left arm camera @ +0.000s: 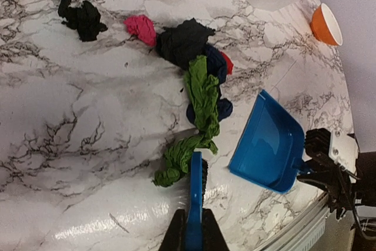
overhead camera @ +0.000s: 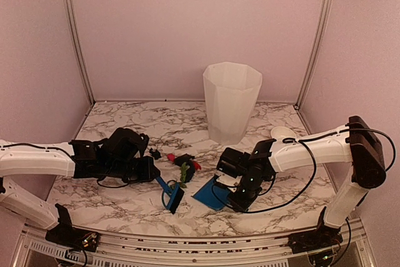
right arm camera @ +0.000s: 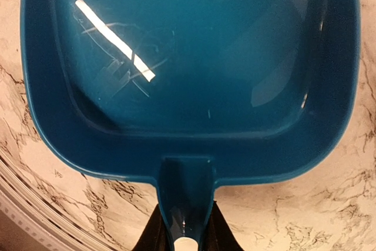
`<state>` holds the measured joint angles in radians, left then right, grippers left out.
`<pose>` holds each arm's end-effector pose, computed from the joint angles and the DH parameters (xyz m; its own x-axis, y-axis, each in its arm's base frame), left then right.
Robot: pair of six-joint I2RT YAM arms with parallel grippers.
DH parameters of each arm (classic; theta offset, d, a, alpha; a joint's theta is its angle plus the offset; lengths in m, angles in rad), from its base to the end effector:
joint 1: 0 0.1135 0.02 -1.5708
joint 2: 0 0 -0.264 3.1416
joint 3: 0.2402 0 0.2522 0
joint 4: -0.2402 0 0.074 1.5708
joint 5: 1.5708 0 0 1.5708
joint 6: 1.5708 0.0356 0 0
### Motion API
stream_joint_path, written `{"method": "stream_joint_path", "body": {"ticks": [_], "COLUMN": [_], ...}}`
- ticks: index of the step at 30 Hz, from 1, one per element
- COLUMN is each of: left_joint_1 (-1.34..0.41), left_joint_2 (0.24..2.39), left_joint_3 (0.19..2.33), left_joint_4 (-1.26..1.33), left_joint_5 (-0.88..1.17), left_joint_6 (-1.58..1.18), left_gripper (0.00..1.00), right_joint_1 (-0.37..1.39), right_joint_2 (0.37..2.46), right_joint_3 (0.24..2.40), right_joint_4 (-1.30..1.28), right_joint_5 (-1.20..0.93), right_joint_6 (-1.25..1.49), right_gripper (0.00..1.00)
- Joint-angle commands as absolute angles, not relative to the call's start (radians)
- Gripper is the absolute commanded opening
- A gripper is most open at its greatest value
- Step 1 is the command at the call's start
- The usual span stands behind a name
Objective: Sweep away the paper scraps from the table
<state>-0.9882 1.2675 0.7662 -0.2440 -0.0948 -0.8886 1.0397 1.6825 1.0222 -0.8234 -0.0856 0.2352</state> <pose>0.1487 -0.2196 0.2261 -0.8508 -0.1132 -0.5132 0.2104 0.8215 -0.5299 0.1439 0.2509 0.1639 -0.6918 -0.7192 -0.0647 -0.7215 0.6847 0.1031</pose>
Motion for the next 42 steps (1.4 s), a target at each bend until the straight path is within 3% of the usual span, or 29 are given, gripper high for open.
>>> {"method": "stream_joint_path", "body": {"ticks": [1, 7, 15, 23, 31, 37, 42], "left_joint_1": [-0.928, -0.907, -0.899, -0.833, -0.617, -0.569, -0.586], "left_joint_2": [1.338, 1.375, 1.209, 1.107, 1.385, 1.668, 1.790], "left_joint_3": [0.833, 0.868, 0.850, 0.926, 1.103, 1.276, 1.393], "left_joint_4": [-0.162, -0.153, -0.261, -0.499, -0.489, -0.425, -0.393], "left_joint_5": [-0.059, -0.074, 0.004, -0.263, -0.514, -0.458, -0.250], "left_joint_6": [-0.781, -0.751, -0.681, -0.627, -0.499, -0.353, -0.256], "left_gripper": [0.00, 0.00, 0.00, 0.00, 0.00, 0.00, 0.00], "right_joint_1": [1.047, 1.048, 1.046, 1.015, 0.992, 0.951, 0.939], "right_joint_2": [1.686, 1.707, 1.688, 1.684, 1.698, 1.738, 1.789], "right_joint_3": [1.027, 1.047, 1.040, 1.032, 1.067, 1.123, 1.179], "right_joint_4": [-0.807, -0.805, -0.823, -0.821, -0.841, -0.873, -0.903], "right_joint_5": [-0.097, -0.098, -0.086, -0.085, -0.083, -0.092, -0.086], "right_joint_6": [0.240, 0.226, 0.224, 0.213, 0.184, 0.130, 0.103], "right_gripper": [0.00, 0.00, 0.00, 0.00, 0.00, 0.00, 0.00]}}
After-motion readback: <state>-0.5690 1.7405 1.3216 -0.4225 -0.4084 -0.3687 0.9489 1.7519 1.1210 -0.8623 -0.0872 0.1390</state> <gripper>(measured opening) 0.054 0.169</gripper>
